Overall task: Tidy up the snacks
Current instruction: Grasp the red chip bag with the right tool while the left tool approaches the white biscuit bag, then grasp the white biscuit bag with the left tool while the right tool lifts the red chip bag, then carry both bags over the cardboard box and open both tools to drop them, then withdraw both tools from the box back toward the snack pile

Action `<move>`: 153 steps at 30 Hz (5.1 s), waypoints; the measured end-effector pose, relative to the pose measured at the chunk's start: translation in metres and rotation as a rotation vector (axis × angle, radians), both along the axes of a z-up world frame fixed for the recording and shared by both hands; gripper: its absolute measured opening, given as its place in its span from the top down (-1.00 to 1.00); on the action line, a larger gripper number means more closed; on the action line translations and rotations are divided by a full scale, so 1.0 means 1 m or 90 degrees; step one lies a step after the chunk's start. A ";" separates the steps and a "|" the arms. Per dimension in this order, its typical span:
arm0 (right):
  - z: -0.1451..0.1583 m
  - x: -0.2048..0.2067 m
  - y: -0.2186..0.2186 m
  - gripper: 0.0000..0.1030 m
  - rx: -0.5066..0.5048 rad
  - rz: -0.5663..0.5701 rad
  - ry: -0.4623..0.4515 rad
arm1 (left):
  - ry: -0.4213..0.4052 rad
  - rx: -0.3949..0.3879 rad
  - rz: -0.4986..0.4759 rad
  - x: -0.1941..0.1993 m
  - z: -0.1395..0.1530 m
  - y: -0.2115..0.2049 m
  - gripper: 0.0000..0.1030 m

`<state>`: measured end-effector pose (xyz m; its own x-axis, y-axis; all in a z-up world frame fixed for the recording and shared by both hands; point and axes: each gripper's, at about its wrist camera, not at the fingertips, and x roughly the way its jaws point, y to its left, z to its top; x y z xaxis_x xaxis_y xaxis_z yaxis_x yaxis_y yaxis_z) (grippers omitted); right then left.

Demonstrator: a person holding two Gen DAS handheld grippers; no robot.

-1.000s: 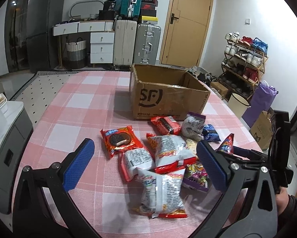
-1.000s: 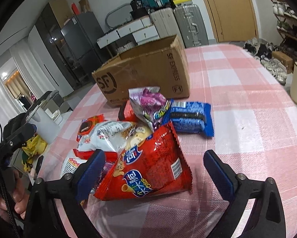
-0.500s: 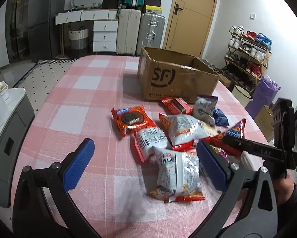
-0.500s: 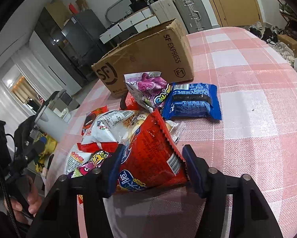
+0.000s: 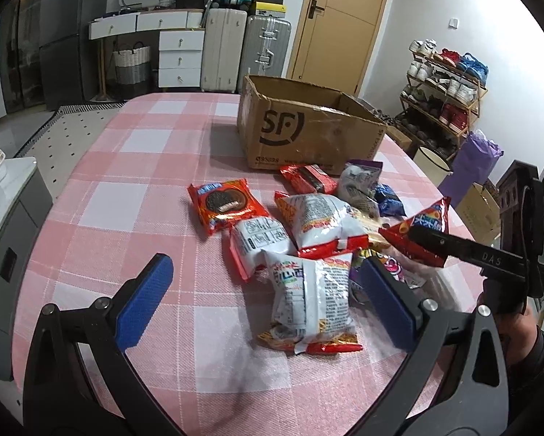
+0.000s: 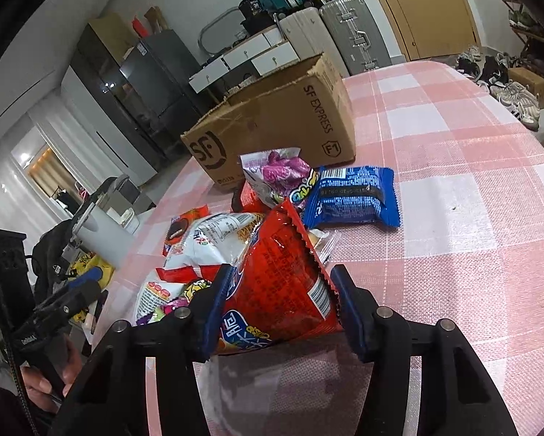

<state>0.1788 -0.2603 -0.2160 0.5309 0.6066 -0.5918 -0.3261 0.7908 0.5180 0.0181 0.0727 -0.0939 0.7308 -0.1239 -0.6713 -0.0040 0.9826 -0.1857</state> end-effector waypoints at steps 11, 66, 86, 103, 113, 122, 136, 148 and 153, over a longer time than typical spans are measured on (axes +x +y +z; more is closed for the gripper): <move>0.012 -0.013 -0.011 -0.07 0.012 -0.008 -0.020 | 0.034 -0.018 -0.034 0.007 -0.015 -0.013 -0.99; 0.039 -0.036 -0.018 -0.07 0.007 -0.009 -0.056 | 0.063 -0.133 -0.121 0.008 -0.026 -0.007 0.20; 0.115 -0.048 0.009 -0.07 0.019 0.047 -0.138 | -0.082 -0.097 -0.112 0.017 0.095 -0.005 0.19; 0.187 -0.015 0.031 -0.07 0.008 0.063 -0.213 | -0.127 -0.047 -0.122 0.081 0.180 -0.018 0.19; 0.224 0.028 0.041 -0.07 -0.021 0.057 -0.236 | -0.121 -0.021 -0.117 0.146 0.206 -0.023 0.18; 0.220 0.088 0.051 -0.07 -0.046 0.044 -0.217 | -0.083 -0.020 -0.114 0.232 0.191 -0.024 0.18; 0.151 0.188 0.075 -0.07 -0.094 0.039 -0.140 | 0.016 -0.018 -0.109 0.354 0.101 -0.028 0.18; 0.098 0.230 0.081 -0.17 -0.110 0.031 -0.099 | 0.060 -0.004 -0.088 0.399 0.051 -0.026 -0.33; 0.105 0.224 0.071 -0.18 -0.105 0.013 -0.117 | 0.032 -0.017 -0.073 0.389 0.059 -0.018 -0.46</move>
<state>0.4027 -0.1895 -0.1115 0.6275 0.5212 -0.5785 -0.4190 0.8522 0.3132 0.4069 0.0548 -0.0351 0.6760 -0.2231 -0.7023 0.0977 0.9718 -0.2147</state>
